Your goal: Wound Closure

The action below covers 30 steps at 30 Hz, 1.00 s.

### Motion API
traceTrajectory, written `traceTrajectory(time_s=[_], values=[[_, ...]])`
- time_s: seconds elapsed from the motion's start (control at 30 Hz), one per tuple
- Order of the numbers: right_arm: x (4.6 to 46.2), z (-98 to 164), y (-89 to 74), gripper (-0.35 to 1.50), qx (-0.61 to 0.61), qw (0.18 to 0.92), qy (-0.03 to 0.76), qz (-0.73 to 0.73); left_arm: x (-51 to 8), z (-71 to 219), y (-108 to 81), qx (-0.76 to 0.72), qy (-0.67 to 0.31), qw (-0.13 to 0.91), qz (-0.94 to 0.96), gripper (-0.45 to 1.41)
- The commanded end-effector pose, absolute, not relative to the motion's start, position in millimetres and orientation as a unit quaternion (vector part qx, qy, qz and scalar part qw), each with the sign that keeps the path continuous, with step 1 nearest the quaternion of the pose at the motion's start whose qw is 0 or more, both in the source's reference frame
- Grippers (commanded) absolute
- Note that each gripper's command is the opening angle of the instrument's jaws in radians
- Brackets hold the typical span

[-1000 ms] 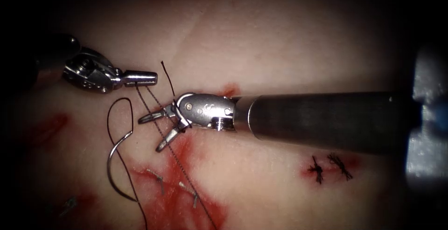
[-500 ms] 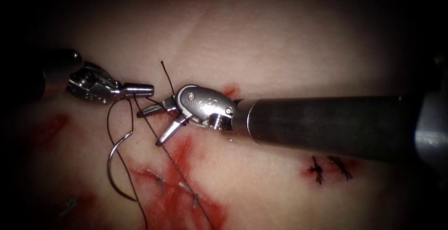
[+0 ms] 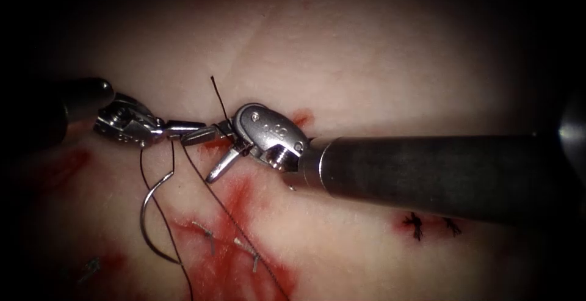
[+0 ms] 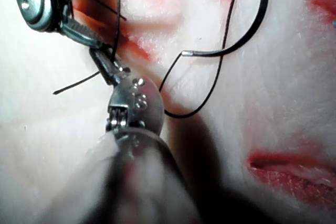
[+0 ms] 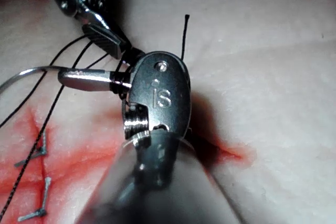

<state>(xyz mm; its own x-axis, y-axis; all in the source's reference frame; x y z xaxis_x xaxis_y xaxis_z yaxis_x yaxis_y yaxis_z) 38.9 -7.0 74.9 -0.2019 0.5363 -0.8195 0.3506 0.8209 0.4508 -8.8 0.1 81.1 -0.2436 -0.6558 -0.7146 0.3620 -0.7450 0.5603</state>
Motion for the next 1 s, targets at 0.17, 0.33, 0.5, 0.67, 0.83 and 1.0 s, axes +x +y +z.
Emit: traceTrajectory(time_s=[0.17,0.33,0.5,0.67,0.83,1.0], values=[[38.1,75.8,-6.6,0.98,0.281,0.544,0.784,0.103,-9.2,84.0,-0.7,0.511,-0.14,0.322,-0.785,-0.45],[37.4,75.9,-6.4,0.98,0.28,0.545,0.783,0.107,-9.1,84.5,-0.8,0.507,-0.141,0.318,-0.788,-0.45],[36.7,75.7,-6.1,0.98,0.276,0.542,0.785,0.117,-9.0,84.2,-0.8,0.502,-0.144,0.315,-0.792,-0.45],[36.9,75.8,-5.8,0.98,0.264,0.55,0.781,0.133,-9.5,84.0,-1.3,0.497,-0.144,0.307,-0.799,-0.45],[37.2,76.2,-4.9,1.01,0.226,0.572,0.768,0.178,-10.4,83.6,-2.3,0.486,-0.149,0.29,-0.811,-0.45],[36.7,77.1,-4.6,0.99,0.187,0.592,0.755,0.211,-10.9,83.9,-3.8,0.448,-0.175,0.213,-0.85,-0.45]])
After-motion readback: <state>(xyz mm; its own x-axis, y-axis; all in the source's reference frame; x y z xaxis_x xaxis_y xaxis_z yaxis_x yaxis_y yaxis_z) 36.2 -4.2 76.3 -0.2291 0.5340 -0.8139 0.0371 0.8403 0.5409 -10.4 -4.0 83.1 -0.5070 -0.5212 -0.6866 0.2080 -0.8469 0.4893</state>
